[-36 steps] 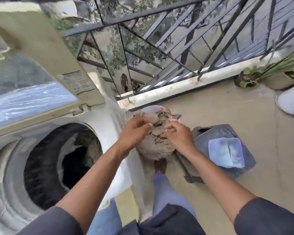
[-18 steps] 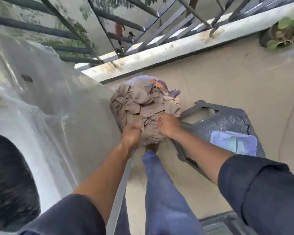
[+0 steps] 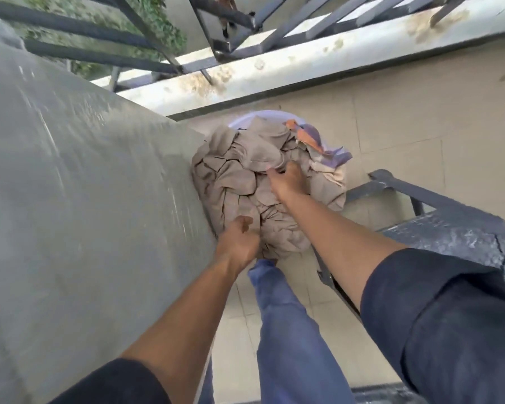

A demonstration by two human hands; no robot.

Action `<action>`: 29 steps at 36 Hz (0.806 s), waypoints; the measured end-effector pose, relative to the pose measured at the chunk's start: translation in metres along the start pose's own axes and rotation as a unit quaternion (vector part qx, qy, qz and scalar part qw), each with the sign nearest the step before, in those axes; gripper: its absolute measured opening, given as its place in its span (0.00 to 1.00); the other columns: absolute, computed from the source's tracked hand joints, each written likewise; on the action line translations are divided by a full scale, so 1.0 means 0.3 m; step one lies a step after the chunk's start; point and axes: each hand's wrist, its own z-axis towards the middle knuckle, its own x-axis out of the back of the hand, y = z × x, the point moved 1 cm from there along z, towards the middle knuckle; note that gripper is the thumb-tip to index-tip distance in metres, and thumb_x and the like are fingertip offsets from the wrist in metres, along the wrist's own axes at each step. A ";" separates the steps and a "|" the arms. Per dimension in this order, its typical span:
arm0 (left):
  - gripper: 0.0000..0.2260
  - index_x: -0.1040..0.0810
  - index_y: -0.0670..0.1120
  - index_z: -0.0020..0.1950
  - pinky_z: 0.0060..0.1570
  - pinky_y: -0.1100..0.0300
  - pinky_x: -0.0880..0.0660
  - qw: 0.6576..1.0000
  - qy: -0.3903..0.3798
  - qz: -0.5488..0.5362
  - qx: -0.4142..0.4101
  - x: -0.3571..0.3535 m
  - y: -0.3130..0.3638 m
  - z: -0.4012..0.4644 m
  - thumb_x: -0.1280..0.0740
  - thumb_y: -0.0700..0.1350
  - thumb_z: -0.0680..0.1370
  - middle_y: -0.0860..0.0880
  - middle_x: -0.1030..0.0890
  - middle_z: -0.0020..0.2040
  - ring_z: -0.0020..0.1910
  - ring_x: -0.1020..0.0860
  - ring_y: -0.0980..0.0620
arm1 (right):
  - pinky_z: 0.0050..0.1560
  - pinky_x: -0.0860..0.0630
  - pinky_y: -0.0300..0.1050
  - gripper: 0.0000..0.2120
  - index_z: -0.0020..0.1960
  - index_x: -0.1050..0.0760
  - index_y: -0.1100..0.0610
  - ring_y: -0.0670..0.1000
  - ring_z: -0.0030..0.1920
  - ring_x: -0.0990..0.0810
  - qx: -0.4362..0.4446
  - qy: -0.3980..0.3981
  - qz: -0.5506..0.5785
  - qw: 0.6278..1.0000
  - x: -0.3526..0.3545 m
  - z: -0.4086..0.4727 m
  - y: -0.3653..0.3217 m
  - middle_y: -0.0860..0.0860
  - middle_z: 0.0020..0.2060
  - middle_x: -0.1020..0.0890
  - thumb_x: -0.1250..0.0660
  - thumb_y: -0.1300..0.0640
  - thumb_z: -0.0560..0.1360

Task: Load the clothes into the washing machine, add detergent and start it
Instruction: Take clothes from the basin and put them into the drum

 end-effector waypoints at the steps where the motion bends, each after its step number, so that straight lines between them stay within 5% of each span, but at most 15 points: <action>1: 0.21 0.26 0.48 0.77 0.73 0.48 0.26 1.000 -0.001 0.002 0.002 0.005 -0.005 -0.001 0.35 0.42 0.83 0.45 0.22 0.74 0.71 0.23 0.43 | 0.54 0.17 0.62 0.30 0.57 0.23 0.51 0.63 0.54 0.15 0.001 -0.008 0.018 1.000 -0.003 0.023 0.008 0.56 0.53 0.15 0.37 0.31 0.65; 6: 0.23 0.28 0.48 0.79 0.71 0.51 0.24 1.000 0.005 0.008 0.005 0.035 -0.011 -0.022 0.36 0.41 0.83 0.47 0.25 0.78 0.72 0.23 0.44 | 0.45 0.16 0.65 0.20 0.37 0.28 0.52 0.62 0.43 0.13 0.003 -0.045 0.083 0.996 0.057 -0.044 0.007 0.56 0.39 0.13 0.27 0.36 0.63; 14: 0.27 0.34 0.50 0.83 0.74 0.51 0.28 0.994 0.068 0.068 -0.054 0.112 0.103 -0.192 0.34 0.48 0.85 0.45 0.25 0.79 0.76 0.26 0.41 | 0.48 0.18 0.62 0.17 0.30 0.21 0.48 0.57 0.41 0.14 0.092 -0.115 0.115 0.982 0.211 -0.462 -0.090 0.51 0.34 0.13 0.28 0.45 0.77; 17: 0.30 0.36 0.49 0.84 0.70 0.54 0.28 0.989 0.073 0.104 -0.080 0.164 0.167 -0.287 0.31 0.46 0.83 0.43 0.25 0.78 0.76 0.26 0.41 | 0.46 0.19 0.60 0.18 0.33 0.21 0.53 0.52 0.37 0.18 0.115 -0.132 0.137 0.975 0.266 -0.600 -0.135 0.49 0.33 0.14 0.30 0.49 0.80; 22: 0.32 0.33 0.51 0.81 0.63 0.55 0.26 0.980 0.086 0.129 -0.122 0.247 0.214 -0.444 0.30 0.38 0.78 0.43 0.20 0.71 0.70 0.22 0.38 | 0.38 0.23 0.35 0.13 0.43 0.21 0.62 0.46 0.36 0.19 0.152 -0.169 0.175 0.958 0.418 -0.819 -0.249 0.53 0.36 0.17 0.35 0.58 0.84; 25: 0.39 0.45 0.55 0.86 0.66 0.48 0.25 0.968 0.084 0.173 -0.163 0.282 0.213 -0.542 0.33 0.40 0.79 0.41 0.22 0.73 0.70 0.23 0.36 | 0.39 0.22 0.37 0.13 0.41 0.22 0.62 0.48 0.35 0.19 0.191 -0.183 0.185 0.946 0.506 -0.924 -0.299 0.55 0.35 0.18 0.36 0.63 0.84; 29: 0.36 0.44 0.57 0.86 0.65 0.46 0.24 0.954 0.100 0.174 -0.221 0.315 0.209 -0.658 0.33 0.45 0.81 0.44 0.22 0.74 0.70 0.23 0.37 | 0.41 0.23 0.35 0.12 0.41 0.23 0.64 0.51 0.37 0.20 0.236 -0.223 0.183 0.928 0.602 -1.080 -0.338 0.59 0.37 0.20 0.37 0.66 0.83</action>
